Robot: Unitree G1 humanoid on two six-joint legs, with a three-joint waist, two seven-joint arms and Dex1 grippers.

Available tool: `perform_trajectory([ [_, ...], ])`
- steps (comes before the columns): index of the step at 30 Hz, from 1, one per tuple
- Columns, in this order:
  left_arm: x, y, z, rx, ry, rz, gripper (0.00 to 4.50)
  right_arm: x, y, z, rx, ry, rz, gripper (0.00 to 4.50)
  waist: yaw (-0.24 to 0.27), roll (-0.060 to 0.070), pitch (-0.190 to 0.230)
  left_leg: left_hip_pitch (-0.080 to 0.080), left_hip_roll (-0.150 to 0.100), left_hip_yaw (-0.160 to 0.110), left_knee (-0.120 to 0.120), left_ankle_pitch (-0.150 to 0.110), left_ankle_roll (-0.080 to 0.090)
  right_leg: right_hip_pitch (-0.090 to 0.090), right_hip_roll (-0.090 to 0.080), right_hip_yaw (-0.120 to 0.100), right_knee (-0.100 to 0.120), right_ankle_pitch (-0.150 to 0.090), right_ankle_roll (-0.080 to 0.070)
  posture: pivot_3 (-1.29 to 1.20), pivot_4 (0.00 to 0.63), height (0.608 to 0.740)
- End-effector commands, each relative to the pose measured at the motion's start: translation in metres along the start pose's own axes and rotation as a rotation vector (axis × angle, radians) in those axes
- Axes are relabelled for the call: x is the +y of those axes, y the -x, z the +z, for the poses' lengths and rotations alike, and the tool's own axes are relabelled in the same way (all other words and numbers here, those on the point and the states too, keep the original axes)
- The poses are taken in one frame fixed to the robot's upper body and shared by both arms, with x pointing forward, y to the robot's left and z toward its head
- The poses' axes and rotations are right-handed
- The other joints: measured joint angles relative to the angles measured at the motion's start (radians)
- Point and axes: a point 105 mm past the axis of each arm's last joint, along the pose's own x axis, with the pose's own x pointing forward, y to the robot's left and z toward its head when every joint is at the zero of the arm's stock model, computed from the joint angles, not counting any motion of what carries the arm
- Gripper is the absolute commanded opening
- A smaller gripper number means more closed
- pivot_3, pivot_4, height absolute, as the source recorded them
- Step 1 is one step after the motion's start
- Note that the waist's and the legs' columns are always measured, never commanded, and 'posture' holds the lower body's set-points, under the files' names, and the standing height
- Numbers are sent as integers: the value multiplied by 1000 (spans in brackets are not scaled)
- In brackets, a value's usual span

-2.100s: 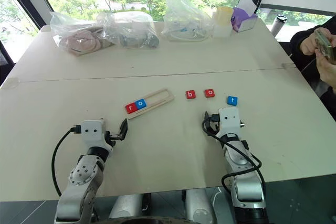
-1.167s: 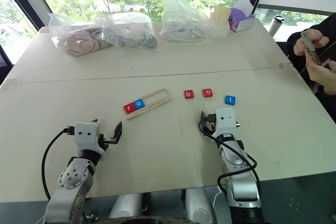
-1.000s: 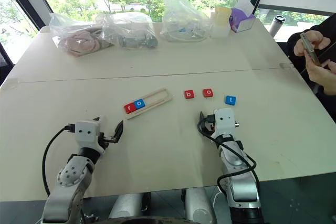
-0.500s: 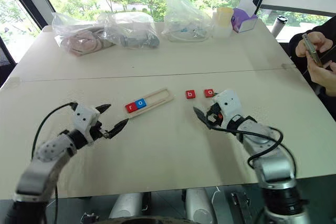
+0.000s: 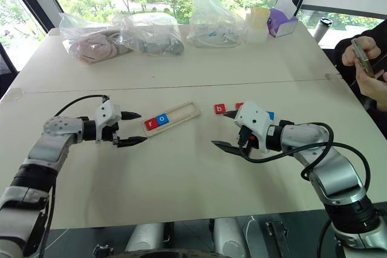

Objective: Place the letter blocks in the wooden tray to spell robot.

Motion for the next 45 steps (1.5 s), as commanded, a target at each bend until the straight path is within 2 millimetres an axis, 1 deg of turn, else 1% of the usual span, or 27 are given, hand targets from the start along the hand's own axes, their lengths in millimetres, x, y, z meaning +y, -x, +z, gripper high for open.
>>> perform_trajectory([
  [1,1,-5,0,12,-38,-35,4500,4,3,11,-21,43,-14,4408,-1,0,0,0,0,0,0,0,0,0,0,0,0,0,0,0,150,740],
  [5,-2,-13,-4,21,-31,-70,4500,7,5,7,-1,50,-27,4408,1,0,0,1,0,0,0,0,0,0,1,0,1,0,0,0,150,740],
  [10,-3,-25,-9,25,-10,-74,4500,7,4,8,-4,54,-51,4408,5,0,0,1,0,0,4,0,0,2,0,0,3,0,0,0,150,740],
  [15,-9,-38,-10,12,17,-76,4500,7,3,9,-7,65,-66,4408,23,1,-1,1,0,0,7,0,0,3,0,0,3,0,0,0,150,740],
  [22,-14,-41,-20,35,41,-93,4500,5,4,9,-1,73,-80,4408,24,1,-2,0,-2,-1,12,0,0,6,-3,0,3,0,1,0,150,740],
  [26,-16,-42,-22,36,51,-99,4500,6,3,10,-3,76,-80,4408,23,1,-2,1,-3,-1,13,0,0,8,-4,0,2,0,1,0,150,740],
  [29,-17,-42,-23,38,54,-101,3677,6,2,11,-5,77,-79,4500,23,2,-2,2,-3,-1,13,0,0,8,-4,0,2,0,1,0,150,740],
  [30,-17,-42,-24,39,54,-101,3286,6,2,11,-6,77,-79,4500,23,2,-2,2,-3,-1,13,0,0,9,-4,0,3,0,1,0,150,740],
  [31,-17,-42,-24,40,55,-104,3181,6,2,11,-6,78,-78,4500,23,2,-2,2,-3,-2,13,0,0,9,-3,0,3,0,1,0,150,740],
  [35,-19,-42,-26,47,54,-115,3182,5,2,12,-7,83,-80,4500,22,2,-2,4,-3,-1,13,0,0,11,-3,0,2,0,1,0,150,740],
  [38,-22,-42,-26,48,46,-134,3182,5,2,12,-6,84,-82,4500,22,2,-2,5,-3,-2,13,0,0,11,-3,0,2,-2,4,0,150,740],
  [40,-29,-41,-25,43,31,-174,3182,5,2,12,-5,84,-80,4500,21,2,-2,5,-3,-1,13,0,0,11,-4,0,2,-2,4,0,150,740],
  [45,-55,-38,-16,17,-22,-301,3182,2,2,12,-3,91,-93,4500,18,2,-2,5,-2,-1,12,-2,4,11,-4,0,2,-1,2,0,150,740],
])
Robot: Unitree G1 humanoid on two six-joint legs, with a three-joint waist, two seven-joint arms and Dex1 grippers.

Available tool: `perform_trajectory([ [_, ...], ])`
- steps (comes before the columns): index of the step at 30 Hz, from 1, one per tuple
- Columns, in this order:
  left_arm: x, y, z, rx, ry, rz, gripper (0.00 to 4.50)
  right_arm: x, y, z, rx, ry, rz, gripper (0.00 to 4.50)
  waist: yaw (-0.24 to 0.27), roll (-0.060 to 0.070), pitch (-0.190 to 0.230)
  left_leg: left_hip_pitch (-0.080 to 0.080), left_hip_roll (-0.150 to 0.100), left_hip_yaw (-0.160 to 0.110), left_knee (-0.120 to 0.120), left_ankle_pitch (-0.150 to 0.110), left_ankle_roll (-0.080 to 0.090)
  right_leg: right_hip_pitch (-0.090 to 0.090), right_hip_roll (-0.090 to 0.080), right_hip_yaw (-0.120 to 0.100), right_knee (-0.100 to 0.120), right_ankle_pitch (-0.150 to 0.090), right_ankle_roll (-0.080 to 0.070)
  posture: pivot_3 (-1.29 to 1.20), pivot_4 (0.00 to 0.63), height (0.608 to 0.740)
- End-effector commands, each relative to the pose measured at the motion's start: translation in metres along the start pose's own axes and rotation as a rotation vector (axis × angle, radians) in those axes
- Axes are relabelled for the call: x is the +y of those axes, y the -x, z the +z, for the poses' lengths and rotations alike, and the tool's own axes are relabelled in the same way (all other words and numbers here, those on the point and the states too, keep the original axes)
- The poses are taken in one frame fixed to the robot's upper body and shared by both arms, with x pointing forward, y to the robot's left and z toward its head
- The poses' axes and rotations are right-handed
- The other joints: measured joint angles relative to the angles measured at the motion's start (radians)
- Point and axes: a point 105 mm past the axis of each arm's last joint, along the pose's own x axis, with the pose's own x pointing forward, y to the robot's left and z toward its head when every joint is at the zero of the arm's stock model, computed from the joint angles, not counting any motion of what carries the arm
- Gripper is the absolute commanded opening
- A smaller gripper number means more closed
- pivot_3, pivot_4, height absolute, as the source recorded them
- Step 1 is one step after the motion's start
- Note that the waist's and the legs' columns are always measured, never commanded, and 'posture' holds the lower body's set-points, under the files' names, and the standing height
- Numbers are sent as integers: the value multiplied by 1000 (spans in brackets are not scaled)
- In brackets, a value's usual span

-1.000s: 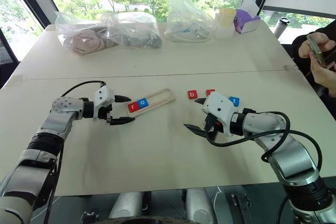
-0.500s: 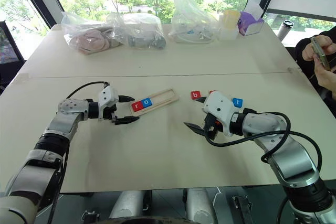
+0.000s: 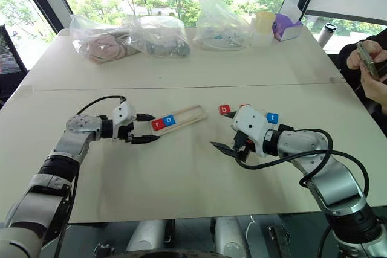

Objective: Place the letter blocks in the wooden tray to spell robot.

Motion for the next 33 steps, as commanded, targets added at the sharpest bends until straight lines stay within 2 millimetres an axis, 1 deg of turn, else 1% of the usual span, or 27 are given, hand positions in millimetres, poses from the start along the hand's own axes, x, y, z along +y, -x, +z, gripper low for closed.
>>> perform_trajectory([
  [1,-40,-13,-11,49,5,-193,3182,-5,3,12,-26,58,-26,4500,0,0,0,0,0,0,0,-1,1,0,0,0,0,0,0,0,150,740],
  [5,-60,-16,-4,37,-35,-280,3182,-7,4,12,-24,61,-28,4500,1,0,0,0,0,0,-1,-2,4,-1,0,0,0,-1,2,0,150,740],
  [9,-69,-19,2,28,-65,-327,3182,-8,4,12,-20,66,-26,4500,3,0,0,-1,0,0,-1,-2,4,-1,0,0,-1,-2,2,0,150,740],
  [17,-52,-25,-3,51,-68,-262,3182,-8,4,13,-17,70,-26,4500,5,0,0,-1,0,0,0,-2,4,-1,0,0,-1,-2,2,0,150,740],
  [22,-54,-23,-15,79,-61,-263,3182,-8,5,13,-15,71,-29,4500,4,1,-1,-1,-1,0,1,-2,4,1,-2,0,-2,-2,2,0,150,740],
  [24,-54,-22,-19,93,-58,-259,4242,-8,4,14,-17,71,-29,4500,3,2,-1,0,-1,0,1,-2,4,1,-2,0,-2,-2,3,0,150,740],
  [25,-53,-21,-21,101,-59,-259,4446,-8,4,14,-17,72,-28,4500,3,2,-1,1,-1,0,1,-2,4,2,-2,0,-2,-2,3,0,150,740],
  [29,-50,-15,-28,126,-55,-249,4446,-9,2,15,-22,74,-24,4500,2,6,-3,3,0,0,1,-2,4,3,-2,0,-2,-4,5,0,150,740],
  [33,-46,-1,-36,161,-49,-220,4446,-10,0,16,-26,78,-17,4500,-1,6,-4,5,1,0,0,-2,4,4,-1,0,-2,-4,5,0,150,740],
])
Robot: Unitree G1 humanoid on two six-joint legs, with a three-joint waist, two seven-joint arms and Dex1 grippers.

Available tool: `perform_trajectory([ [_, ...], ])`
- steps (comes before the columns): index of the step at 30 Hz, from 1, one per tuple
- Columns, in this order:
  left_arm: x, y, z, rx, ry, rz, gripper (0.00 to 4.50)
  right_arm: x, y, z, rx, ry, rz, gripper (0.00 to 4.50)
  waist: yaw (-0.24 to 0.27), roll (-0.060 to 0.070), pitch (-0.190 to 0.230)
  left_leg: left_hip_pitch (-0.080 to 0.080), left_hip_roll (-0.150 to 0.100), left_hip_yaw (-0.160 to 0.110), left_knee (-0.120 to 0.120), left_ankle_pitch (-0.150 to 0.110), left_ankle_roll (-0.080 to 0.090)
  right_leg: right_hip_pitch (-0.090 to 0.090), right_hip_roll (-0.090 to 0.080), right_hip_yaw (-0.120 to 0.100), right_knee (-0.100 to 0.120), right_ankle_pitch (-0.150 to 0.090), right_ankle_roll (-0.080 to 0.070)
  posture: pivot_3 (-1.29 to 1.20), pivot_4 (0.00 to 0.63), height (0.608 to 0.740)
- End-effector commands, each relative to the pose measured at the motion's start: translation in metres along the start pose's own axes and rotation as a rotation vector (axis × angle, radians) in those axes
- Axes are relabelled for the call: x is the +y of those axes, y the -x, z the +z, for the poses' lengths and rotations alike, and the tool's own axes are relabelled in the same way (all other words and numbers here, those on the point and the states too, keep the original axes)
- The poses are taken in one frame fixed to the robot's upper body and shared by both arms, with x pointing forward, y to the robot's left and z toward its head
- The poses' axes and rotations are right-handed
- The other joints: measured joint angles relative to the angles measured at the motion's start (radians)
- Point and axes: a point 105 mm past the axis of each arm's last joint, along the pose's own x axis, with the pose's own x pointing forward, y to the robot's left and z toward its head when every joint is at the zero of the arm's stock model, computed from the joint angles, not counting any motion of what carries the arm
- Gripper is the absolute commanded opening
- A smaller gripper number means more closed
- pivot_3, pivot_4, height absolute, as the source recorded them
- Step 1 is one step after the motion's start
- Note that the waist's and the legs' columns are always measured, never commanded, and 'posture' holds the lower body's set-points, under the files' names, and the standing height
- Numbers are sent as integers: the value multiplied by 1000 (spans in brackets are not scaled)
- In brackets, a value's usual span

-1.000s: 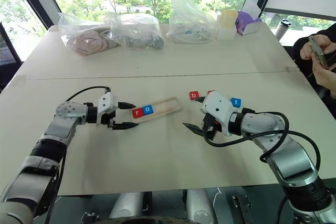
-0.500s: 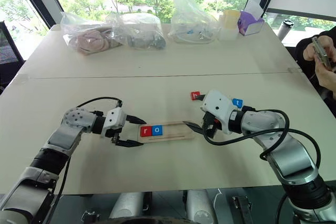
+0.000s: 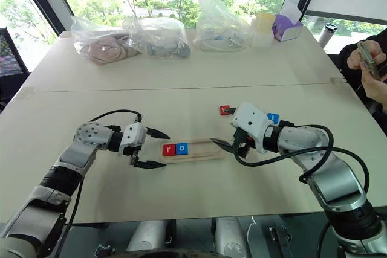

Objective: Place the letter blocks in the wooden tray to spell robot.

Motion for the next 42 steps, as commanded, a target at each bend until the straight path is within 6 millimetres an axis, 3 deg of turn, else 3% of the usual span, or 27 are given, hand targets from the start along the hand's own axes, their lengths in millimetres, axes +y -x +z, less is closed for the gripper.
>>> perform_trajectory([
  [1,-15,20,-44,178,105,4,4446,-3,1,7,-18,33,-4,4500,-4,0,0,0,1,0,0,0,0,0,0,0,0,0,0,0,150,740],
  [6,-23,47,-57,226,149,41,4446,-5,-3,6,-27,31,7,4500,-34,1,-1,5,4,0,-4,0,0,0,2,-1,0,1,-2,0,150,740],
  [11,-42,80,-69,274,212,96,4446,-6,-14,1,-46,4,5,4500,-62,-2,-2,20,4,-2,-20,0,0,2,2,-4,0,2,-5,0,150,740],
  [15,-53,102,-68,286,254,161,4446,-22,-33,-8,-32,-50,-116,4500,-81,-2,-2,26,4,-5,-33,0,0,-2,2,-12,0,3,-15,0,150,740],
  [17,-55,107,-63,276,256,182,4446,-27,-42,-10,-29,-100,-155,4500,-81,-3,-1,36,6,-6,-37,0,0,-3,4,-14,1,4,-19,0,150,740],
  [24,-35,102,-10,79,265,270,4446,-26,-69,-10,5,-254,-182,4500,-71,-4,0,28,7,-6,-46,0,0,-17,8,-15,5,5,-25,0,150,740],
  [29,-18,97,32,-113,248,356,4446,-32,-86,-7,29,-408,-252,4500,-59,-5,0,7,7,-6,-33,0,1,-34,8,-15,8,10,-26,0,150,740],
  [33,-9,92,60,-225,247,401,4446,-28,-96,-10,67,-457,-279,4500,-50,-6,0,5,6,-6,-30,0,1,-34,7,-15,8,10,-26,0,150,740],
  [42,-11,86,84,-291,259,397,4446,-31,-114,-22,138,-498,-370,4500,-54,-6,0,6,5,-7,-30,0,1,-33,8,-14,9,10,-26,0,150,740],
])
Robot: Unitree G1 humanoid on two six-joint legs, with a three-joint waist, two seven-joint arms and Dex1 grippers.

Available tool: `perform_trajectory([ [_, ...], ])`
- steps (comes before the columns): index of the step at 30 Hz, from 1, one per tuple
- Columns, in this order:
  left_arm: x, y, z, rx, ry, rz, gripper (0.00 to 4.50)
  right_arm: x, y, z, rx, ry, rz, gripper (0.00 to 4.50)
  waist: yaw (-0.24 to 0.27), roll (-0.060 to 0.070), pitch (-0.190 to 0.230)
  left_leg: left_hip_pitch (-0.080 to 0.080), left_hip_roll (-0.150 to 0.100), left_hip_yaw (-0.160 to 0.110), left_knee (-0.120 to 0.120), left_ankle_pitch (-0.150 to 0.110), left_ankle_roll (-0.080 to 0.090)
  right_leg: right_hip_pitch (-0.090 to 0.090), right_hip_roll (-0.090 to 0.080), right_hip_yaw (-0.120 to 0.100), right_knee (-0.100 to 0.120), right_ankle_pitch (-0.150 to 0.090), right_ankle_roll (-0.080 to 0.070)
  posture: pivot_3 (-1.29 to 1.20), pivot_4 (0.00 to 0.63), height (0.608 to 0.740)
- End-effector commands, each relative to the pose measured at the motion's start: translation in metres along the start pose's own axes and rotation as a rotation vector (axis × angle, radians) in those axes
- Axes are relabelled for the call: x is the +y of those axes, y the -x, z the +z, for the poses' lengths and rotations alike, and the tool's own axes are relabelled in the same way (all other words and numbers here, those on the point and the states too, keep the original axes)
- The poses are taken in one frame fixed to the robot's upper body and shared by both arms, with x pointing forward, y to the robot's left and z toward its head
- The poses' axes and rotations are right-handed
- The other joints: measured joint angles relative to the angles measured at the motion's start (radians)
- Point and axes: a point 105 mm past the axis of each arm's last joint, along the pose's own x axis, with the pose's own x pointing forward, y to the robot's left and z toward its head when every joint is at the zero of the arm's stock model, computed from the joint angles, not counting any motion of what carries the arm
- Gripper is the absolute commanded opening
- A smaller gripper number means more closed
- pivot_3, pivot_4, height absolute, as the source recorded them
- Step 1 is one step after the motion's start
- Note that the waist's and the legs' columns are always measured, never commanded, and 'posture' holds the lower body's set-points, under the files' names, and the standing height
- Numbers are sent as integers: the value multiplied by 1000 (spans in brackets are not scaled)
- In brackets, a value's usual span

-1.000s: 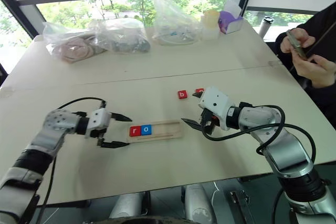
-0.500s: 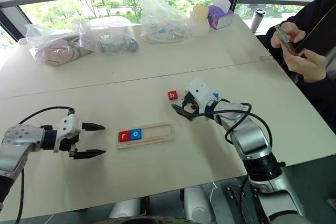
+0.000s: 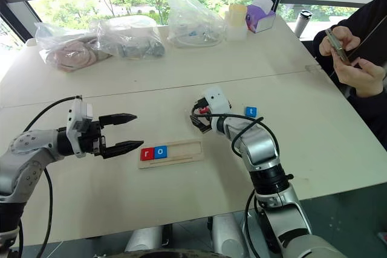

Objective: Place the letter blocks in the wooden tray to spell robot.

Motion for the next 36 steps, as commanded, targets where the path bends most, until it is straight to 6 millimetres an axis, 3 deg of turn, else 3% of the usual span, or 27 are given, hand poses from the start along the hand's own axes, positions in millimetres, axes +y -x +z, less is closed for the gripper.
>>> perform_trajectory([
  [1,-2,0,17,-44,-32,12,4446,-1,-5,14,-46,5,-34,4500,0,0,0,0,0,0,0,0,0,0,0,0,0,0,0,0,150,740],
  [9,-6,-3,18,-51,-28,24,4446,3,-25,10,-20,-34,-53,4500,0,0,0,1,1,-1,1,0,0,0,3,3,3,0,0,0,150,740],
  [12,-5,-4,15,-50,-26,38,4500,5,-26,2,6,5,-50,3687,0,-1,-1,1,1,-2,2,0,0,1,6,7,4,-1,-2,0,150,740],
  [17,-6,-5,14,-48,-30,41,4500,4,-25,-1,13,15,-66,1219,-1,-1,-1,3,1,-1,2,0,0,1,11,15,6,-1,-2,0,150,740],
  [23,-11,-9,10,-46,-24,32,4500,-3,-9,6,-4,54,-65,1190,1,-1,-1,3,1,-1,2,0,0,1,12,17,6,-1,-2,0,150,740],
  [28,-16,-13,8,-47,-18,14,4500,-6,31,10,-22,97,-16,1190,4,-2,-1,1,0,-1,2,0,0,0,12,18,5,-1,-1,0,150,740],
  [36,-19,-17,6,-48,-7,-19,4500,-19,89,-9,38,54,-100,1190,2,-2,-1,3,0,-2,3,0,0,0,13,18,6,-3,1,0,150,740],
])
